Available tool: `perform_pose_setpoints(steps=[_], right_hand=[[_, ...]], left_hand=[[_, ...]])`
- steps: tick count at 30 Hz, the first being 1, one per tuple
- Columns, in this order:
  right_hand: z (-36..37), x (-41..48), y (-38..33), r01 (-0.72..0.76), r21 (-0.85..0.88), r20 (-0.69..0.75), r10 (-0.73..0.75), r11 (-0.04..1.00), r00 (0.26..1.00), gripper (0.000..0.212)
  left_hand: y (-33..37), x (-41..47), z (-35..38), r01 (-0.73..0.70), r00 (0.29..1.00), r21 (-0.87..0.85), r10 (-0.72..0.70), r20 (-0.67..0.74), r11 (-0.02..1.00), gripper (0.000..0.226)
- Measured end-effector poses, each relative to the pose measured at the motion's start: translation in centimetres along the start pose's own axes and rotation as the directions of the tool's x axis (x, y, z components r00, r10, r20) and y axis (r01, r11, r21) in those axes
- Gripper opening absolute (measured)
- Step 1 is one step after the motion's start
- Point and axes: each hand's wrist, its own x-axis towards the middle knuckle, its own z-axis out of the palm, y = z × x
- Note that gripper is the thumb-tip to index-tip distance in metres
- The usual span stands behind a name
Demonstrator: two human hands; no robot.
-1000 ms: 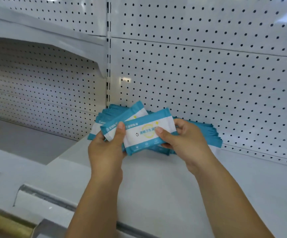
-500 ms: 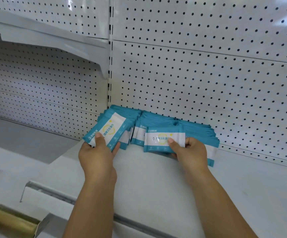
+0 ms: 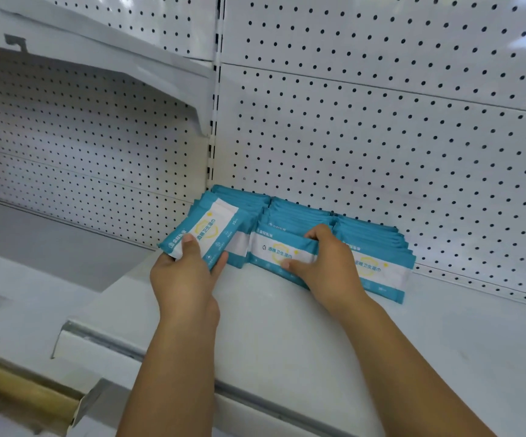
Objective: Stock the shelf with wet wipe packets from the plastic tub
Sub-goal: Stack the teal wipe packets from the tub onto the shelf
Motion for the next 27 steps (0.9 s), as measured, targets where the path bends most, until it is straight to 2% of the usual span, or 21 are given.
perform_pose_setpoints(steps=[4, 9, 12, 14, 15, 17, 19, 21, 24, 27], right_hand=[[1.1, 0.5, -0.2, 0.026, -0.15, -0.102, -0.042, 0.988, 0.994, 0.05], [1.3, 0.7, 0.7, 0.009, -0.226, -0.273, -0.072, 0.974, 0.959, 0.076], [0.7, 0.6, 0.9, 0.023, -0.107, -0.321, -0.056, 0.994, 0.946, 0.077], [-0.8, 0.3, 0.4, -0.006, 0.072, -0.331, 0.029, 0.997, 0.943, 0.066], [-1.8, 0.1, 0.0, -0.047, 0.18, -0.302, 0.101, 0.982, 0.948, 0.057], [-4.2, -0.4, -0.8, -0.152, 0.403, -0.142, 0.225, 0.903, 0.964, 0.044], [-6.1, -0.9, -1.2, -0.229, 0.535, 0.046, 0.242, 0.813, 0.969, 0.04], [-7.3, -1.6, -0.9, -0.247, 0.571, 0.139, 0.204, 0.783, 0.969, 0.043], [-8.5, -2.9, -0.1, -0.271, 0.544, 0.199, 0.192, 0.794, 0.961, 0.05], [-9.8, -3.9, 0.9, -0.277, 0.539, 0.226, 0.181, 0.795, 0.957, 0.025]], left_hand=[[0.2, 0.0, -0.1, 0.012, 1.0, -0.007, -0.012, 0.011, 1.0, 0.024], [-0.1, -0.1, -0.2, 0.014, 0.999, 0.009, -0.015, 0.034, 1.0, 0.024], [-0.3, -0.2, -0.3, -0.003, 0.998, 0.021, 0.001, 0.069, 1.0, 0.023], [-0.4, -0.4, -0.3, -0.018, 0.992, 0.05, 0.012, 0.123, 0.999, 0.018], [-0.4, -0.5, -0.2, -0.021, 0.987, 0.082, 0.007, 0.163, 0.996, 0.015], [-0.6, -0.9, 0.1, -0.008, 0.967, 0.155, -0.032, 0.254, 0.988, 0.014], [-1.0, -1.5, 0.5, 0.021, 0.928, 0.234, -0.106, 0.356, 0.972, 0.017], [-1.6, -2.3, 1.0, 0.026, 0.883, 0.327, -0.175, 0.435, 0.945, 0.02], [-2.7, -3.6, 1.6, -0.005, 0.849, 0.427, -0.222, 0.48, 0.904, 0.02], [-3.7, -4.7, 2.0, -0.019, 0.833, 0.459, -0.24, 0.499, 0.888, 0.019]])
